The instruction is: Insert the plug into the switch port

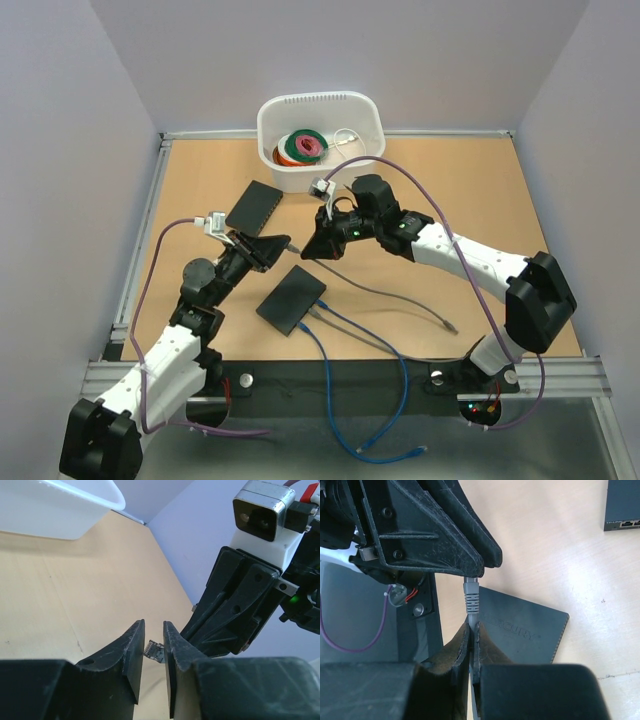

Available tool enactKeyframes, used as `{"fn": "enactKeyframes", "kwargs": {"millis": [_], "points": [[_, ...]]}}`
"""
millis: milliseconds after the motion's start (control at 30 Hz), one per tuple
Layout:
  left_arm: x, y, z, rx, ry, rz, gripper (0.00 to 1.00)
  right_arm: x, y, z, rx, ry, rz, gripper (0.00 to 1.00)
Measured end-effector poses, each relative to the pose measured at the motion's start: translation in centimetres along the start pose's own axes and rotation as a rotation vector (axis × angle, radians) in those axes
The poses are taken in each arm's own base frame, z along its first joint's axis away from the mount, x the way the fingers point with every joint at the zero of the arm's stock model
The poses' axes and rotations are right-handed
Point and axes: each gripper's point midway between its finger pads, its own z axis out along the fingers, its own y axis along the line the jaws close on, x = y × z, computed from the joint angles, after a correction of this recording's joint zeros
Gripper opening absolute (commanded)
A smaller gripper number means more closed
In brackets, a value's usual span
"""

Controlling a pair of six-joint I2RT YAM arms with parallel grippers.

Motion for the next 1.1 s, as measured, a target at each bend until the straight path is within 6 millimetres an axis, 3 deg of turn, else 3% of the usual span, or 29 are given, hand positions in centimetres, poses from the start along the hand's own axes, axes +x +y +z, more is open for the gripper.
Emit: {"fn": "enactKeyframes", "kwargs": {"millis": [267, 333, 467, 533, 800, 933, 1100], "points": [[-0.4, -0.8, 0.0, 0.038, -0.015, -0.003, 0.04, -0.3, 0.1, 0.1, -0.002, -0.012, 0.016, 0.01], [-0.4, -0.8, 0.0, 0.038, -0.015, -0.003, 0.03, -0.3, 0.1, 0.1, 0.000, -0.013, 0.023, 0.06], [-0.2, -0.5, 0.0, 0.024, -0.007, -0.008, 0.00, -0.5, -0.5, 0.1, 0.036, -0.023, 0.029, 0.58], [0.3, 0.1, -0.1, -0.001, 0.014, -0.017, 0.00, -0.9, -1.1, 0.2, 0.069, -0.041, 0.029, 0.65], [2.3, 2.7, -0.1, -0.121, 0.105, -0.058, 0.00, -1.0, -3.5, -0.3, 0.208, -0.048, -0.001, 0.66], [1.7, 2.6, 0.4, -0.165, 0.122, -0.070, 0.00, -0.9, -4.5, -1.2, 0.295, -0.036, -0.031, 0.63], [0.7, 2.2, 1.2, -0.207, 0.133, -0.085, 0.00, -0.7, -4.4, -1.6, 0.347, -0.019, -0.076, 0.58]]}}
